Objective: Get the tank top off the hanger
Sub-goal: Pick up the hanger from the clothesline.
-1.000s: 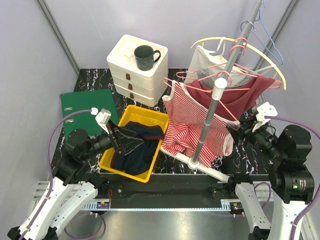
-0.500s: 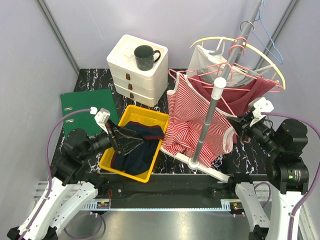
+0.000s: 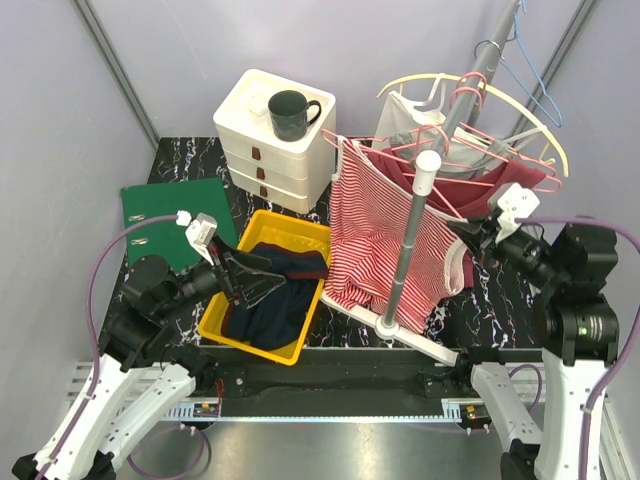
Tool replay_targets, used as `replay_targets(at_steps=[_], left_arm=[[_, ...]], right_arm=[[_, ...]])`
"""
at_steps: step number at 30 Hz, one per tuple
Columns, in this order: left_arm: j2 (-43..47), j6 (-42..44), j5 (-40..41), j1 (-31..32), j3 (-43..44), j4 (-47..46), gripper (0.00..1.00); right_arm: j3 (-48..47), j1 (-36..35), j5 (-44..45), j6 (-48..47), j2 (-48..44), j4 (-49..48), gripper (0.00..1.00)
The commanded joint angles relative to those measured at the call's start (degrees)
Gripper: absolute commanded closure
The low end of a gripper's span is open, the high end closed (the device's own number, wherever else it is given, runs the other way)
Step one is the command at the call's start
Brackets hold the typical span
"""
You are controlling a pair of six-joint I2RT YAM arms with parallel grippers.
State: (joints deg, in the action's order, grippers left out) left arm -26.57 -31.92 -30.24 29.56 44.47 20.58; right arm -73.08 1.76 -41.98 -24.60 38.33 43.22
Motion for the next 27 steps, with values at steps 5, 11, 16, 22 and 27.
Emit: replay_targets(at_steps=[5,11,16,22,27], left_arm=[[-3.3,2.1,-3.7,-0.1,7.9,-1.7,0.25],[-8.1,4.0,-1.3,-0.1,14.7,-1.5,0.25],[-13.1,2.9,-0.3,0.0,19.8,-2.4,0.25],[-13.7,1.0,0.6,0.0,20.2,-4.9,0.26],[-14.7,1.2,5.1,0.0,22.1,-5.3,0.26]], right_arm=[[-7.6,-0.3,-11.4,0.2,10.1,-4.2,1.0],[-9.3,-0.4,-12.9,1.7,12.6,-4.8,1.0],[-12.8,-0.3,-13.5,4.5,14.2,-5.9,1.0],[-15.6,-0.4,-15.2,7.0,16.4,-6.0,1.0],[-13.8,-0.3,-15.5,9.5,16.2,-6.3,1.0]])
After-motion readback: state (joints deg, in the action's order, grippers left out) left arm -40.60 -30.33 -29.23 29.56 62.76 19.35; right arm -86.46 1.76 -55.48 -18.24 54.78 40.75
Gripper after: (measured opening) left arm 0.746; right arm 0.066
